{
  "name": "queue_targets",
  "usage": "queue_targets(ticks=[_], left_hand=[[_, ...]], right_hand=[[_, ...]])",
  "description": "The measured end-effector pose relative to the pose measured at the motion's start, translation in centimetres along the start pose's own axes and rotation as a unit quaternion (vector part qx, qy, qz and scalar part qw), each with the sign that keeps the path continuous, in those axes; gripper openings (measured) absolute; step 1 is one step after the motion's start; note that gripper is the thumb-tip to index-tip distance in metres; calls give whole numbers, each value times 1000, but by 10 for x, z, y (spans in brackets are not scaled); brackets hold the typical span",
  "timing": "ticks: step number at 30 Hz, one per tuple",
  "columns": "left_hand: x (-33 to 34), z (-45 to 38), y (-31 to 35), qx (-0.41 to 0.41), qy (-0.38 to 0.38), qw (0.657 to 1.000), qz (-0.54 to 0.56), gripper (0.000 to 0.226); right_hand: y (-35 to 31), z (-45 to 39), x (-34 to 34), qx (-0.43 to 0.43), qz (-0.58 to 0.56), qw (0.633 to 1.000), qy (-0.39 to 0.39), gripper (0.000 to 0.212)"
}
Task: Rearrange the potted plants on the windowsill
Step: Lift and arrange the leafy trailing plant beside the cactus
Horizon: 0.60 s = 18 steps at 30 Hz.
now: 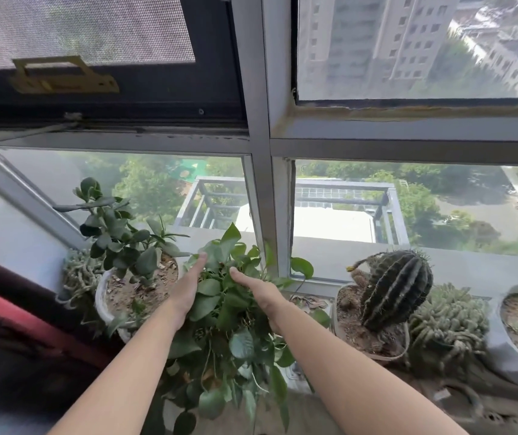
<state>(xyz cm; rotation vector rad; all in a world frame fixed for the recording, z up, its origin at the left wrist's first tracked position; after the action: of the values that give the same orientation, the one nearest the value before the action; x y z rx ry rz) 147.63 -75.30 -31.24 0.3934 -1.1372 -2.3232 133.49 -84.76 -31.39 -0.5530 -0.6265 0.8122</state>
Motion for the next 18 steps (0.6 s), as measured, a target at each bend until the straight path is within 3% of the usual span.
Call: queue_targets(ticks=[5, 9, 15, 18], left_hand=[[4, 7, 1, 5, -1, 1000, -22, 92], [13, 15, 5, 15, -5, 1000, -21, 70], [33, 19, 1, 8, -33, 999, -32, 86], [46, 28, 0, 17, -40, 999, -10, 64]], right_hand=[[4, 2, -2, -11, -13, 1000, 0, 127], [9, 5, -13, -13, -3, 1000, -3, 123], [15, 17, -32, -21, 7, 1000, 11, 122], [17, 23, -41, -23, 20, 999, 14, 119]])
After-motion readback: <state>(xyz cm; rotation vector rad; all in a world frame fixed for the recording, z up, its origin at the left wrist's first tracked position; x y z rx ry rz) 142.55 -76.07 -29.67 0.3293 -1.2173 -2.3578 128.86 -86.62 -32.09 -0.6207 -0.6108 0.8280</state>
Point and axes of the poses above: each hand's wrist, its own z-axis away from the middle knuckle, its own x-axis out of the palm, y = z × x, the point moved 6 cm from there along -z, towards the middle knuckle, and after that the axes turned 13 degrees about -y, right-handed, at the moved point
